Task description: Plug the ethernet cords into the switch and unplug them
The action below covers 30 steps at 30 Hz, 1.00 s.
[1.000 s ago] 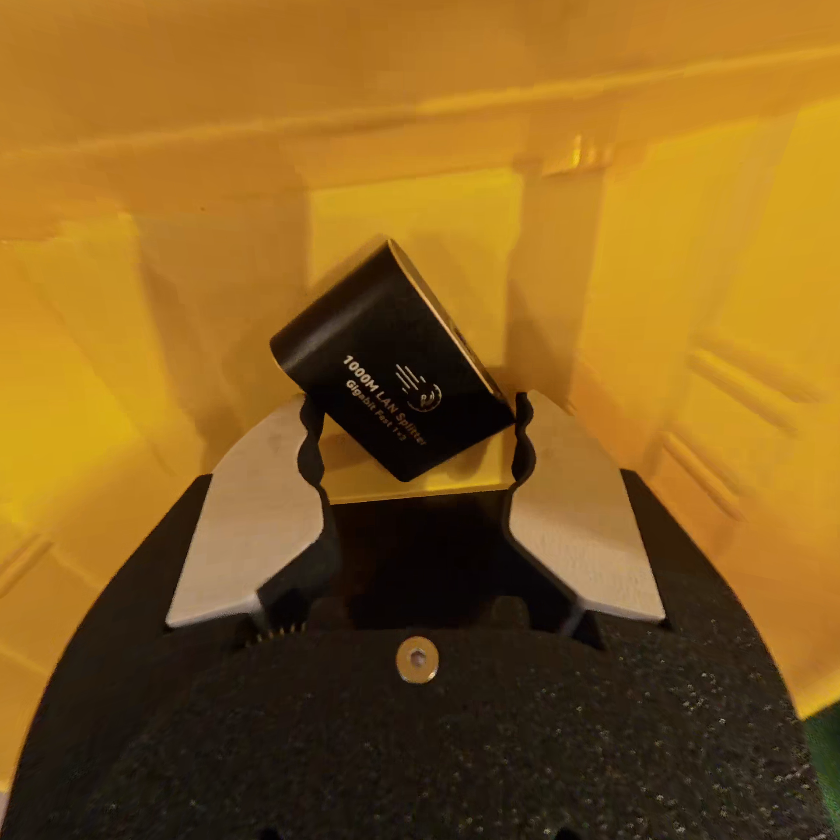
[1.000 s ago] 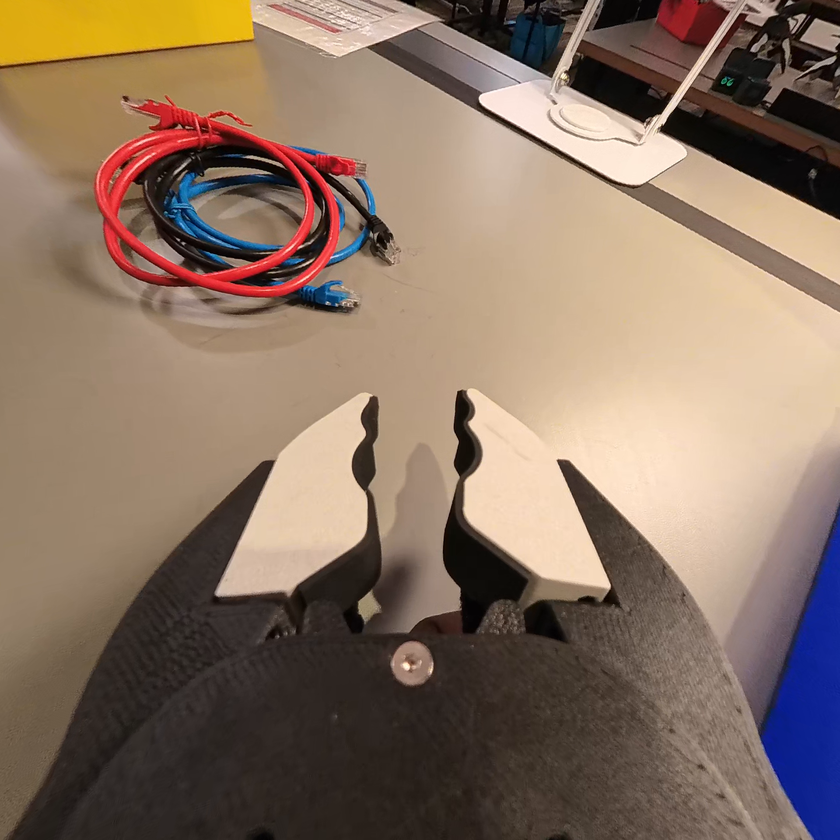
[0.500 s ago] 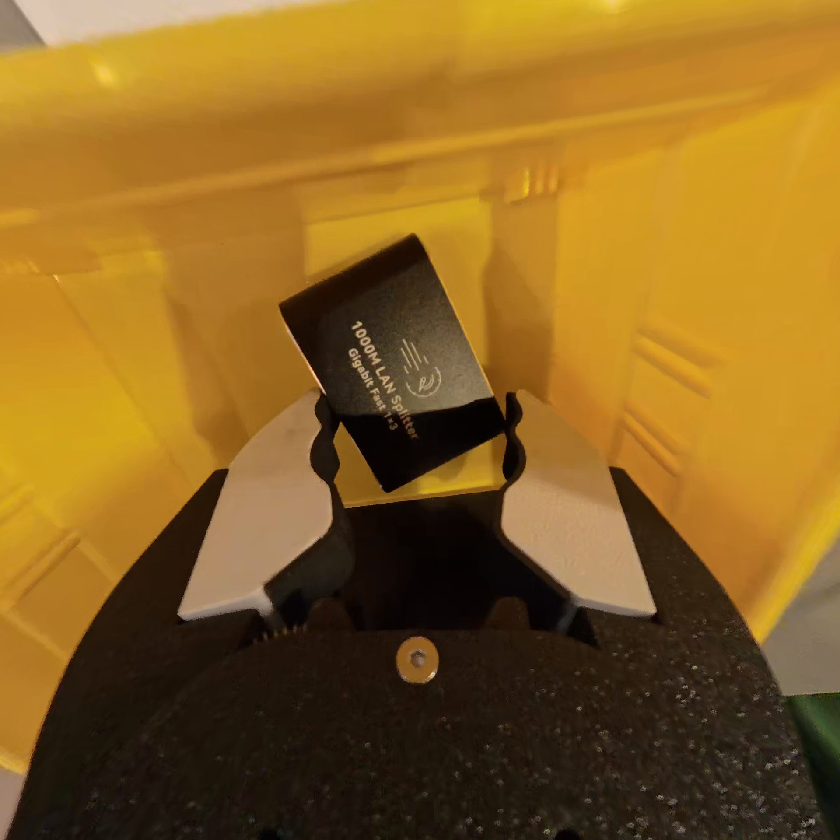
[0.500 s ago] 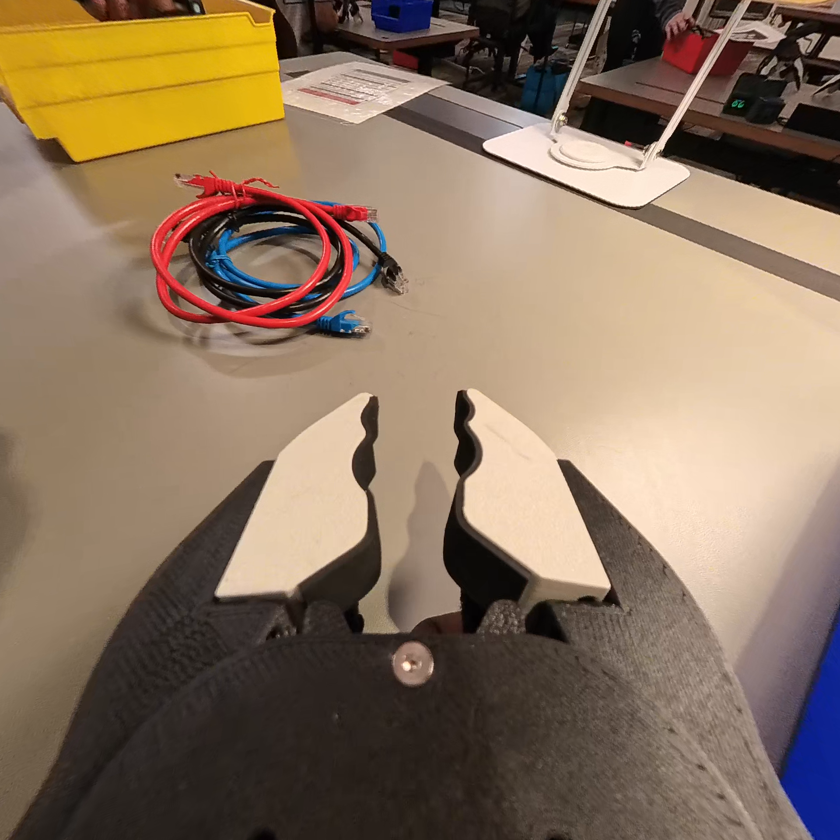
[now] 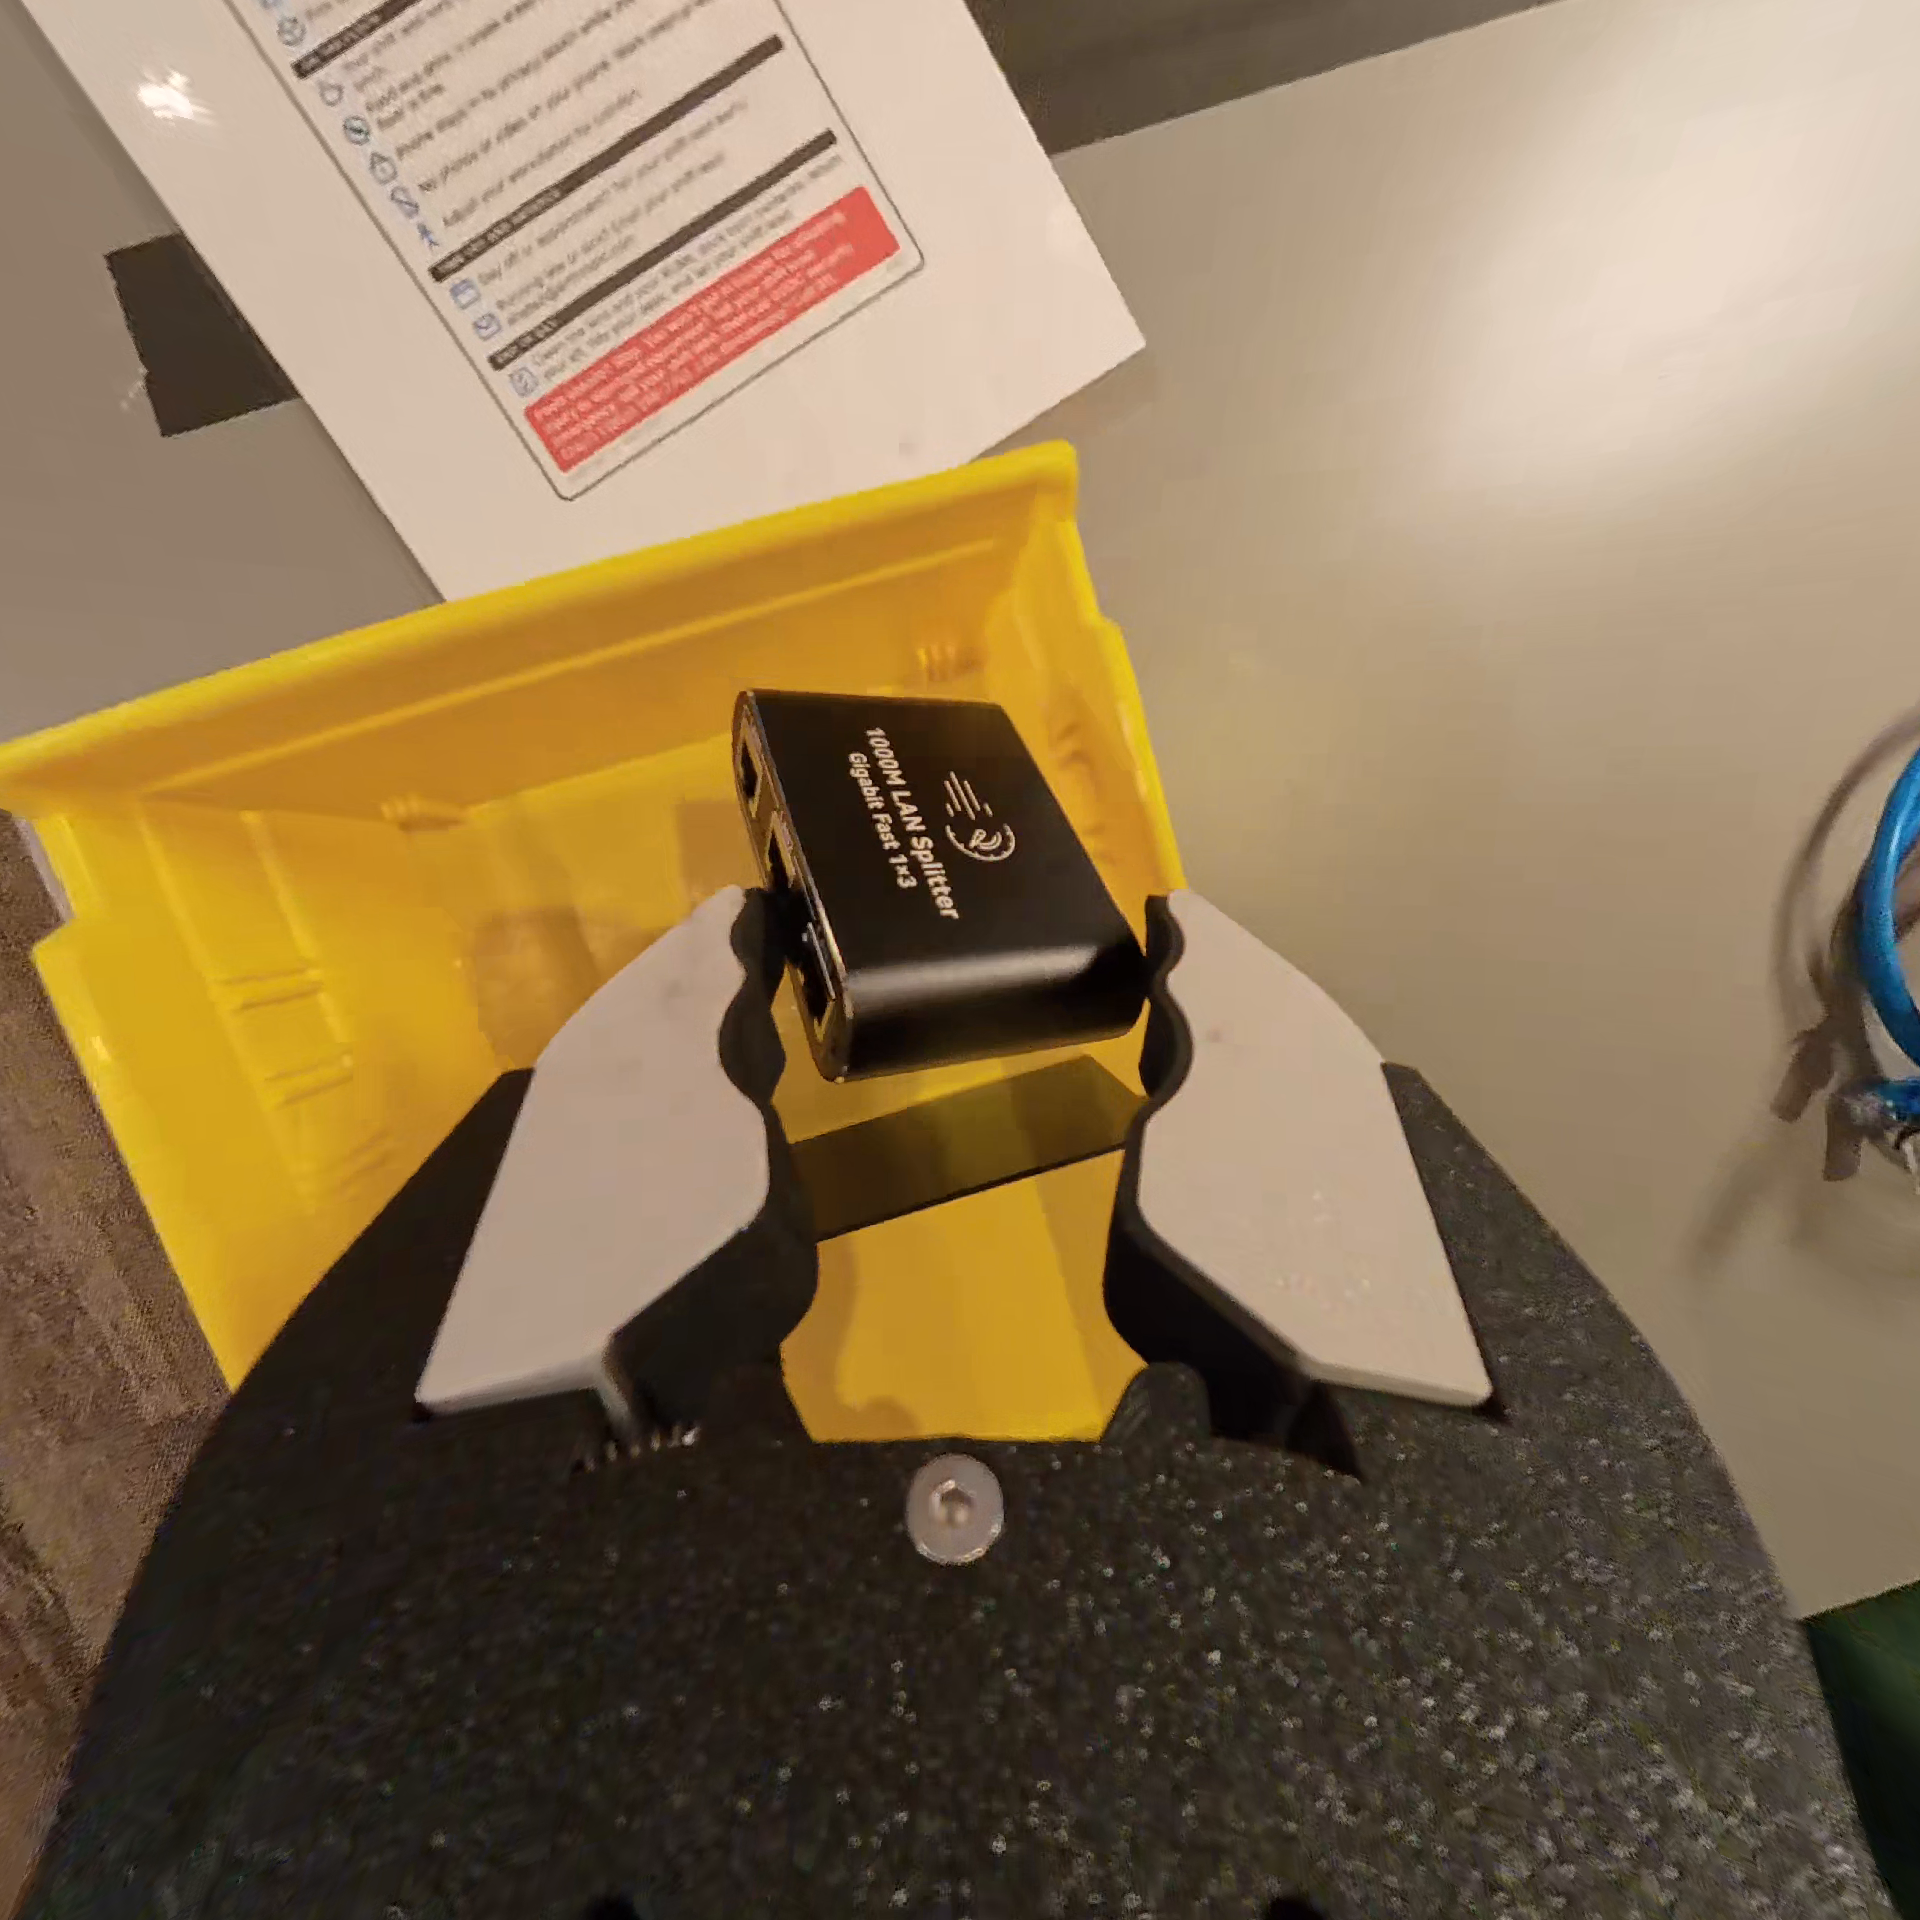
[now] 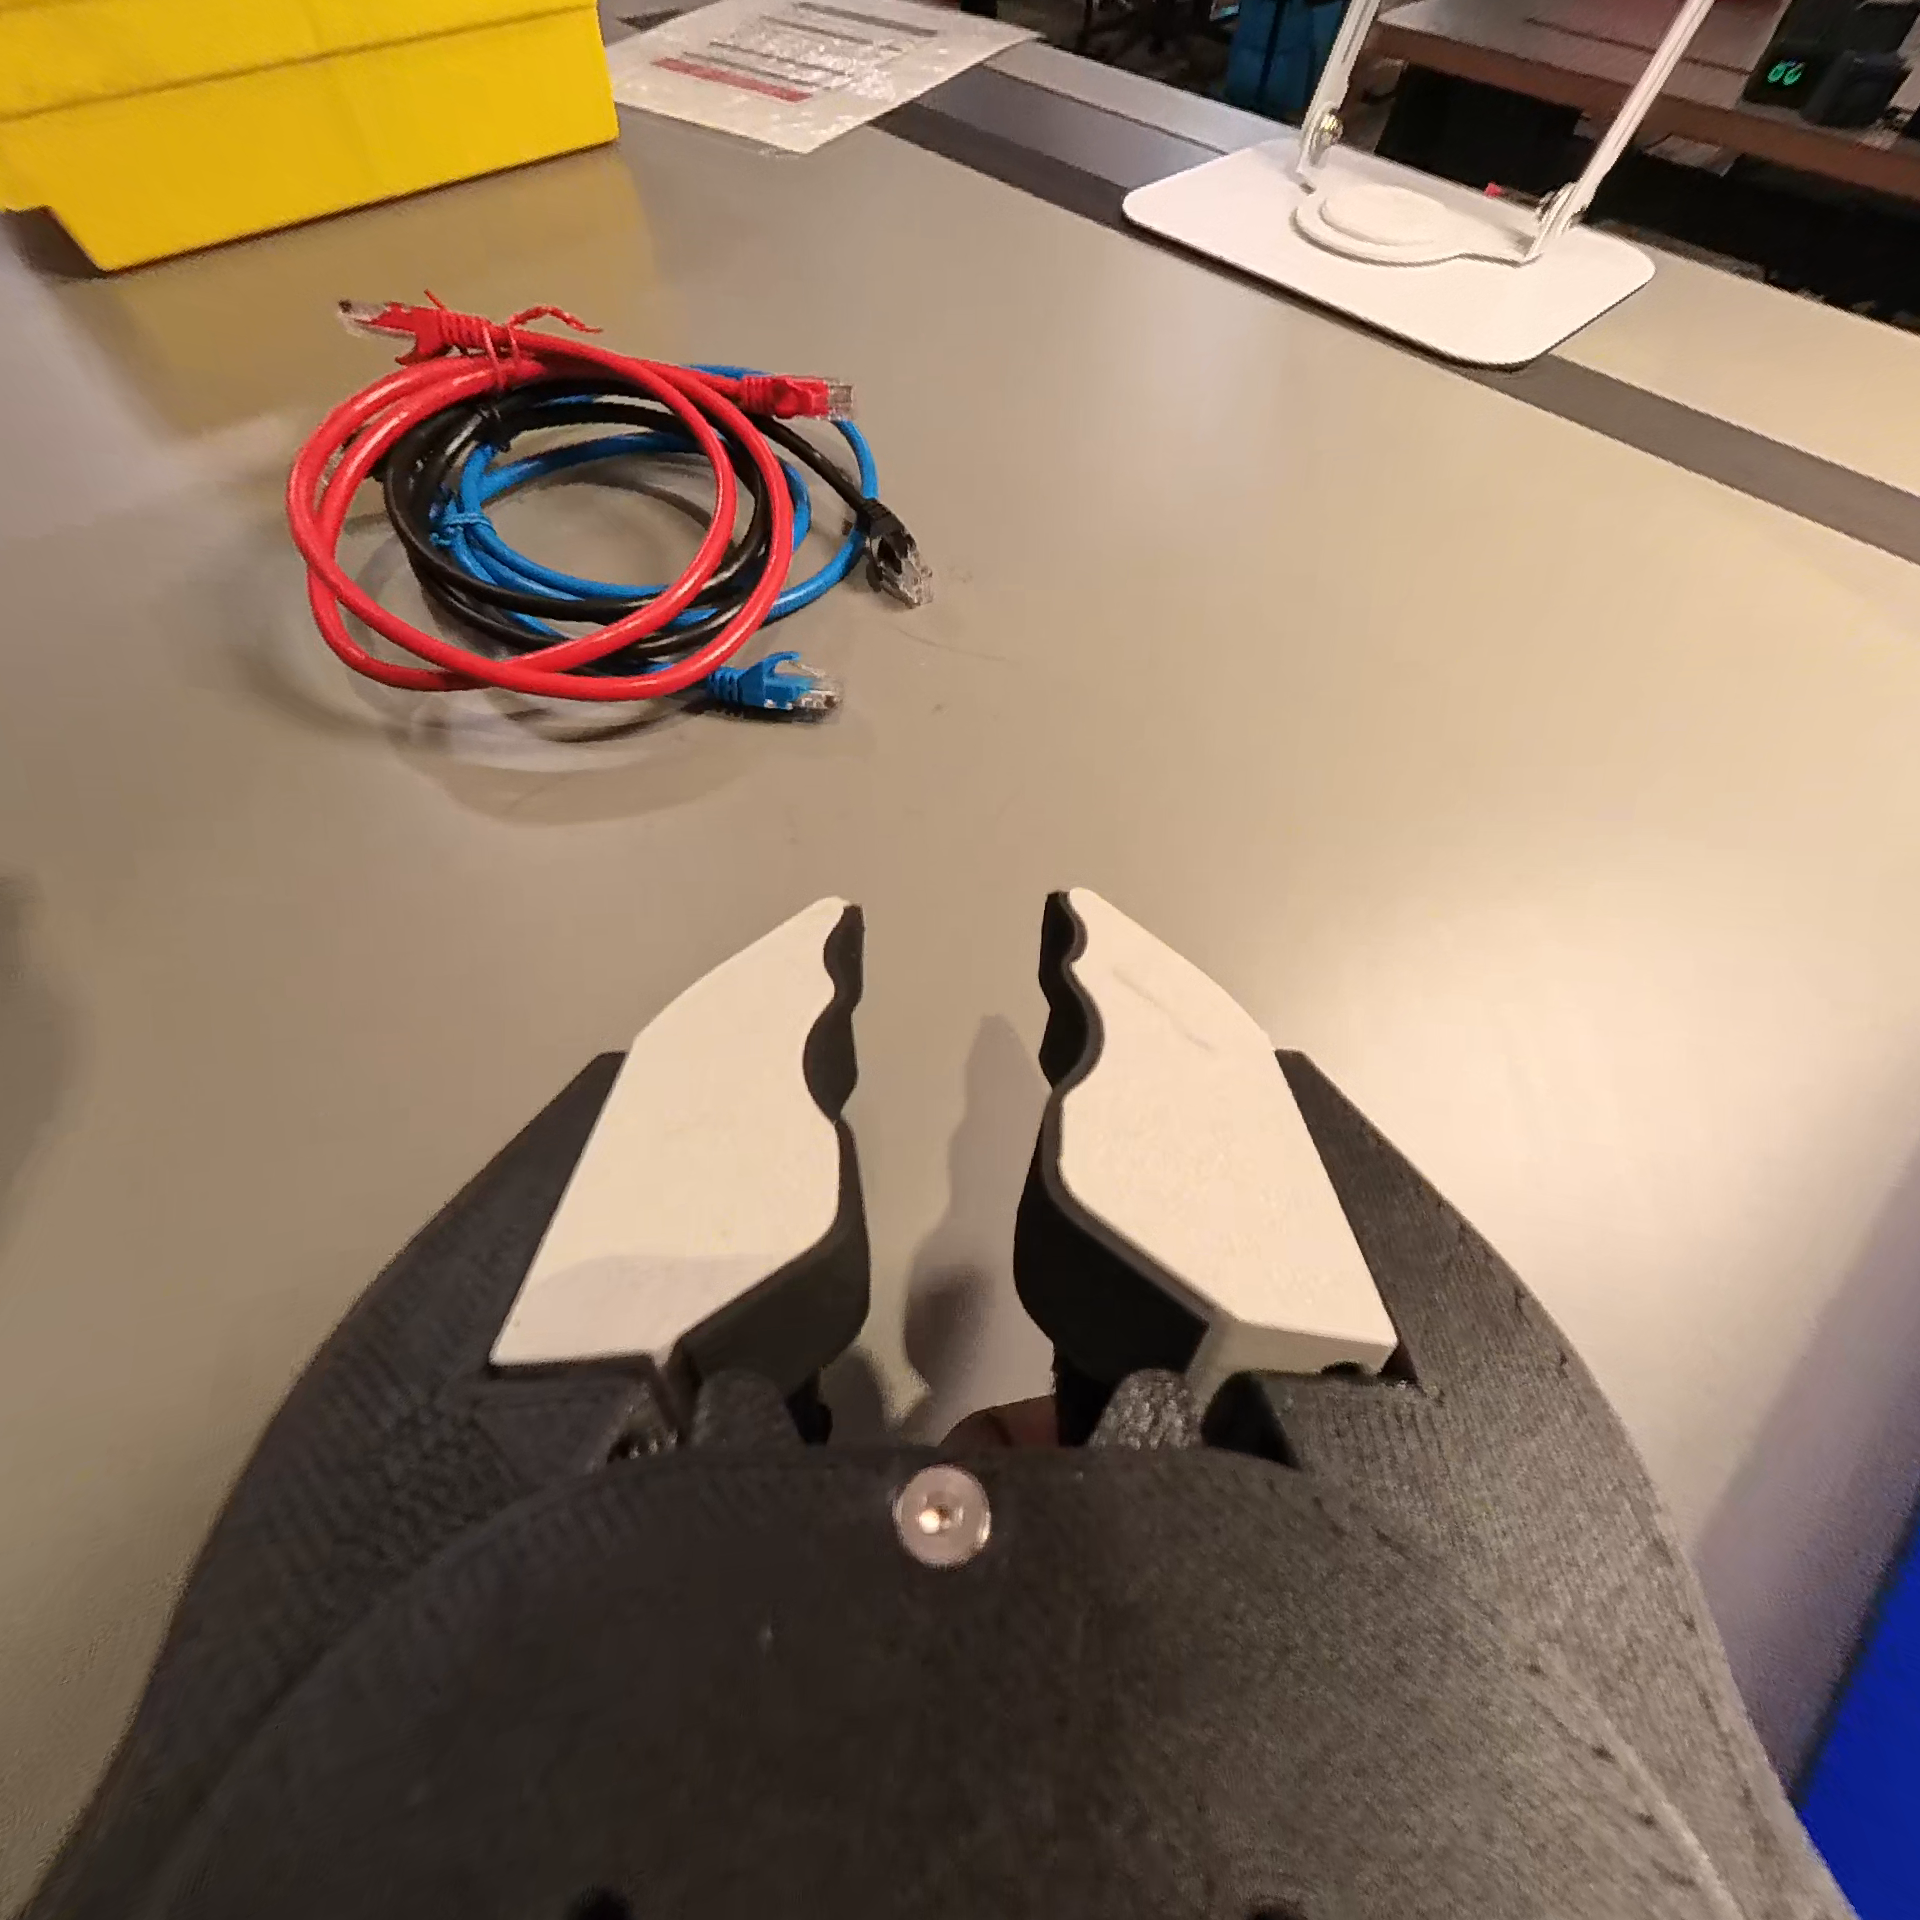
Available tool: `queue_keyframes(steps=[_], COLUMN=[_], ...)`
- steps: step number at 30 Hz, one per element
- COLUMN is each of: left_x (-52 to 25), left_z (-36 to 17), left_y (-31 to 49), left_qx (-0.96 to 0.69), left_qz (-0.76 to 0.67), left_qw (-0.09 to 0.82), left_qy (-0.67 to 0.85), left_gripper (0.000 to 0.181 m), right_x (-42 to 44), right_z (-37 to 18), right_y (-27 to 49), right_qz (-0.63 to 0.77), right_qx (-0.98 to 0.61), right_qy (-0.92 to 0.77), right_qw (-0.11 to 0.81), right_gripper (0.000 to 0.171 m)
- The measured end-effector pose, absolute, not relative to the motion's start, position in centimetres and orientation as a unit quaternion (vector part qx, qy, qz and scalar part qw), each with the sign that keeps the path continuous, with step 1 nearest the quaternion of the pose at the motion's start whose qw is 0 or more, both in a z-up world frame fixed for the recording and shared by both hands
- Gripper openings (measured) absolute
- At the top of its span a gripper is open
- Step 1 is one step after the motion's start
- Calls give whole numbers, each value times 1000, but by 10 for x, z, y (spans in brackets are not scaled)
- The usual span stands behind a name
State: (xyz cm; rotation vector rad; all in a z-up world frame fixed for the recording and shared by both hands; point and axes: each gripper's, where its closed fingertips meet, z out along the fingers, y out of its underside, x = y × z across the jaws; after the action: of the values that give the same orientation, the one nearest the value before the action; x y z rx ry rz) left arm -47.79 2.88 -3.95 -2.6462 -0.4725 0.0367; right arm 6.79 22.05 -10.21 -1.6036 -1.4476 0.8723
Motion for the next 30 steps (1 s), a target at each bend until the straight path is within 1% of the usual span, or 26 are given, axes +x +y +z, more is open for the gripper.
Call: queue_keyframes(steps=[1,4,8,11,13,15,18,22,26,30], left_x=[-475,-467,-446,-410,-376,-338,-288,-247,-222,-215], left_z=[-41,-37,-9,7,6,-8,-45,-97,-127,-138], left_y=[29,30,42,59,75,90,112,131,138,134], left_qx=[-961,-961,-953,-949,-945,-941,-934,-924,-919,-924], left_qz=[10,14,13,4,-24,-63,-132,-198,-218,-188], left_qw=[223,233,279,307,325,332,329,318,316,317], left_qy=[-166,-150,-116,-66,-28,9,48,68,86,100], left_gripper=[68,68,68,67,67,67,67,67,67,67], right_x=[67,66,65,64,64,63,62,61,60,51], right_z=[-103,-108,-111,-114,-116,-118,-122,-127,-131,-135], right_y=[220,220,220,221,221,222,223,222,222,224], right_qz=[340,328,313,305,301,296,287,270,252,228], right_qx=[-632,-635,-637,-642,-645,-647,-651,-652,-652,-645], right_qy=[-574,-582,-588,-590,-593,-595,-600,-610,-619,-633], right_qw=[394,388,389,383,377,375,367,360,359,362], right_gripper=[33,33,34,34,34,34,34,34,34,34])
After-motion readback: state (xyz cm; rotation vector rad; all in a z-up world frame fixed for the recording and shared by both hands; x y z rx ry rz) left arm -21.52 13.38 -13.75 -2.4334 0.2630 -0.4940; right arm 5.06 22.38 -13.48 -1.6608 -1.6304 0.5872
